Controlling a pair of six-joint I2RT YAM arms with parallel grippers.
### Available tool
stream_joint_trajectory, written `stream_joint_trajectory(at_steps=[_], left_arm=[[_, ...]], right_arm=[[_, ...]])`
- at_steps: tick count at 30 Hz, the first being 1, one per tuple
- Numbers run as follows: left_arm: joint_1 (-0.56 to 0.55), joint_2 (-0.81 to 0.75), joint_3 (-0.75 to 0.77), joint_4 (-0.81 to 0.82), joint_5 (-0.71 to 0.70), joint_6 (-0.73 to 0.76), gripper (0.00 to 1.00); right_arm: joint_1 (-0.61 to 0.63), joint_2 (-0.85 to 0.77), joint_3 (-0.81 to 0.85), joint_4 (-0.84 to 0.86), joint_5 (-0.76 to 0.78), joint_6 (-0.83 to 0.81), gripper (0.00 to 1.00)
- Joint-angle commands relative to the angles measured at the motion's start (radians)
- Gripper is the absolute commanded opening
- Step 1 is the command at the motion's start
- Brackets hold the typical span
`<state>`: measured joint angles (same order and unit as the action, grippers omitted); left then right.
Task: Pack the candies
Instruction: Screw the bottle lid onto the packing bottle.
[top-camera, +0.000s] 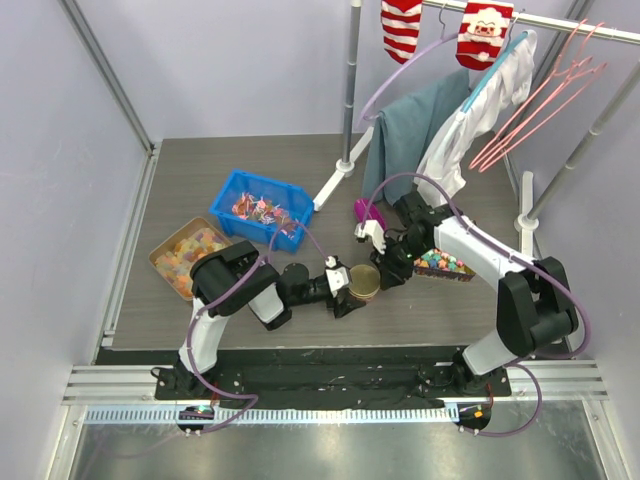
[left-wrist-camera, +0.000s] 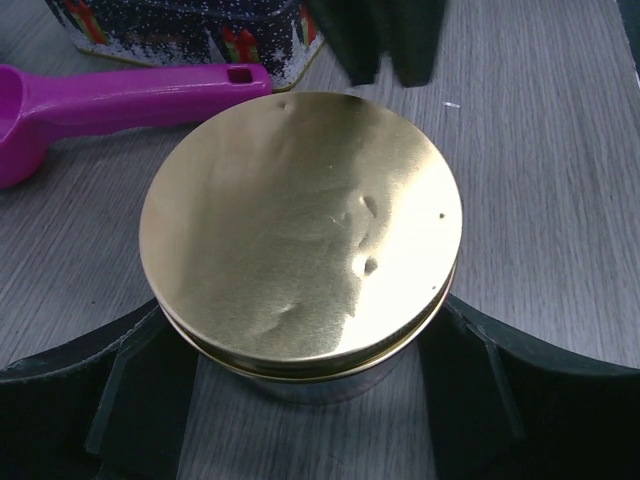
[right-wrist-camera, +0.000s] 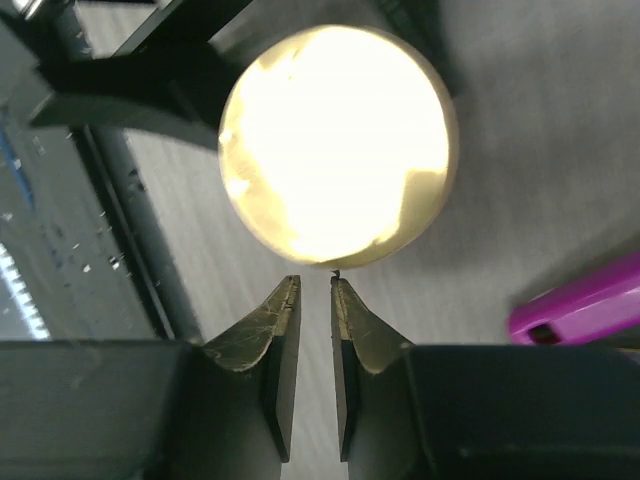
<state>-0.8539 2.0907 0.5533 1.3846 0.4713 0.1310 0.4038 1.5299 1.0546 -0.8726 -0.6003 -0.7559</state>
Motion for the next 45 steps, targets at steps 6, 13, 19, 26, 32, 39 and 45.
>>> stream_joint_trajectory(at_steps=[6,13,19,26,32,39,45], left_arm=[[0.013,0.028,0.000,0.162,-0.053,0.042,0.81],[0.012,0.028,-0.001,0.162,-0.051,0.045,0.81],[0.012,0.029,0.000,0.160,-0.051,0.045,0.81],[0.012,0.029,0.000,0.162,-0.051,0.045,0.81],[0.013,0.029,0.000,0.162,-0.053,0.045,0.81],[0.013,0.029,0.000,0.162,-0.053,0.044,0.82],[0.013,0.028,-0.001,0.160,-0.053,0.042,0.82]], right_arm=[[0.009,-0.067,0.062,0.013,0.004,0.046,0.25],[0.036,0.087,0.221,0.052,-0.010,0.056,0.25],[0.089,0.220,0.298,0.057,-0.044,0.053,0.25],[0.092,0.250,0.286,0.024,-0.056,0.030,0.25],[0.089,0.217,0.222,0.024,-0.032,0.018,0.25],[0.060,0.159,0.136,0.009,-0.006,0.015,0.24],[0.036,0.092,0.062,-0.006,0.000,0.012,0.24]])
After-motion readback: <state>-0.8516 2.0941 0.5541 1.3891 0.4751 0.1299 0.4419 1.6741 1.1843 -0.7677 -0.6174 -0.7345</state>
